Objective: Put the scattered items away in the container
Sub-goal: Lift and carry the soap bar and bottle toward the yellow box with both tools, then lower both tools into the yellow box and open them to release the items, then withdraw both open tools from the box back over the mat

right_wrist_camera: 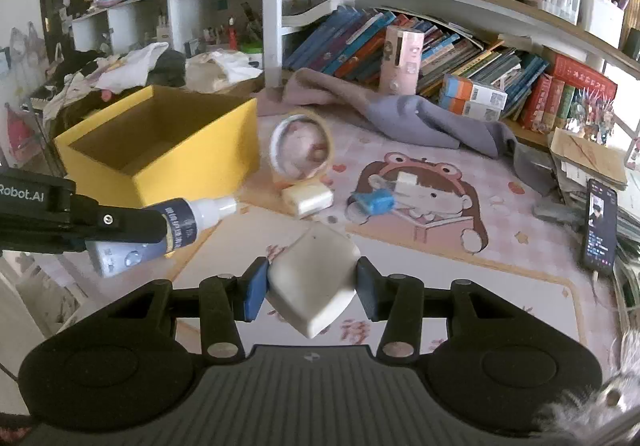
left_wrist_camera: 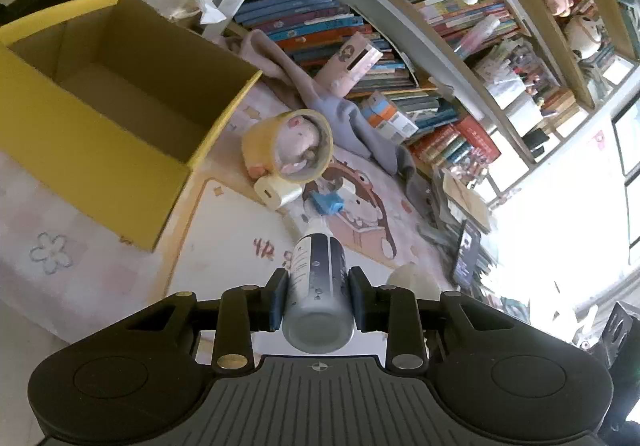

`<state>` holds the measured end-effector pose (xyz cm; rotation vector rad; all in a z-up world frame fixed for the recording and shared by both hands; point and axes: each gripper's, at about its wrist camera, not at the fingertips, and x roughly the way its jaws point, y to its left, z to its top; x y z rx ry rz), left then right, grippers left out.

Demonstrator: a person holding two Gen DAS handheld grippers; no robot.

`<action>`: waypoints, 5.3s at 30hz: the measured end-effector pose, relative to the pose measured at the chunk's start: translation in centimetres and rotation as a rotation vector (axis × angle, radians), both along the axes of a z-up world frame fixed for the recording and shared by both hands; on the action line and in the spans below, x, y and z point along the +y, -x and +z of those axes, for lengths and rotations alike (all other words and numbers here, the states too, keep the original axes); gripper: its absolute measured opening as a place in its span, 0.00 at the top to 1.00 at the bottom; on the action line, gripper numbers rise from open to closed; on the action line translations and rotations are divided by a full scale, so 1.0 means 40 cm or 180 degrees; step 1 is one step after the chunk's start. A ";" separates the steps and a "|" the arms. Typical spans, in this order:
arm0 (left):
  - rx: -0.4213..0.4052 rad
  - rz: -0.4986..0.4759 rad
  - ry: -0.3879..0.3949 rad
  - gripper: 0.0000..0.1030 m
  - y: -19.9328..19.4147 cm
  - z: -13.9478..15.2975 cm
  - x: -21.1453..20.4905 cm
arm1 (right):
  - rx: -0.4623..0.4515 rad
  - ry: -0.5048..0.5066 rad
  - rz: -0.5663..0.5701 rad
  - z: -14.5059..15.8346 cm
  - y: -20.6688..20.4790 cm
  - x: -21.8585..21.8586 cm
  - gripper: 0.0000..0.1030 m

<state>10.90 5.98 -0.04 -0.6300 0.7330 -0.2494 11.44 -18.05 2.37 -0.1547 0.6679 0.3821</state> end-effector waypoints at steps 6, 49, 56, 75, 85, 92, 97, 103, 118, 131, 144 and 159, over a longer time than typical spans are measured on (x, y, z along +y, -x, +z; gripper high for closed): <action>-0.0025 -0.0121 -0.0035 0.70 0.067 -0.006 0.059 | 0.0059 -0.0021 -0.0081 -0.015 0.082 0.067 0.58; -0.0693 0.0486 -0.0688 0.70 0.030 0.142 0.326 | -0.0464 -0.0213 0.0722 0.109 -0.053 0.407 0.58; -0.0628 0.0546 -0.0696 0.70 -0.082 0.122 0.337 | -0.0349 -0.0159 0.0784 0.088 -0.200 0.447 0.59; 0.0039 0.0551 -0.1091 0.70 -0.278 -0.021 0.330 | 0.0301 0.0452 0.1300 -0.085 -0.421 0.587 0.59; -0.0009 0.0409 -0.1289 0.73 -0.287 -0.015 0.307 | 0.0332 0.0624 0.1419 -0.108 -0.416 0.605 0.54; -0.0150 0.0502 -0.1265 0.60 -0.255 0.006 0.302 | 0.0212 0.0566 0.1309 -0.086 -0.392 0.585 0.48; -0.0318 0.0666 -0.1206 0.49 -0.211 0.039 0.309 | 0.0061 0.0391 0.1192 -0.048 -0.357 0.550 0.40; -0.0578 0.0820 -0.1218 0.31 -0.139 0.084 0.304 | -0.0192 0.0197 0.1028 0.009 -0.293 0.492 0.34; -0.0860 0.0745 -0.1444 0.16 0.031 0.146 0.259 | -0.0678 -0.0141 0.0259 0.085 -0.103 0.284 0.28; -0.0928 0.0445 -0.1481 0.13 0.137 0.131 0.190 | -0.0915 -0.0163 -0.0127 0.059 0.087 0.234 0.20; -0.0767 0.0182 -0.1591 0.10 0.205 0.070 0.130 | -0.0805 0.0054 -0.0015 0.008 0.213 0.254 0.16; -0.0686 -0.0324 -0.1632 0.09 0.195 0.036 0.040 | -0.0434 0.0192 -0.0630 -0.033 0.211 0.153 0.15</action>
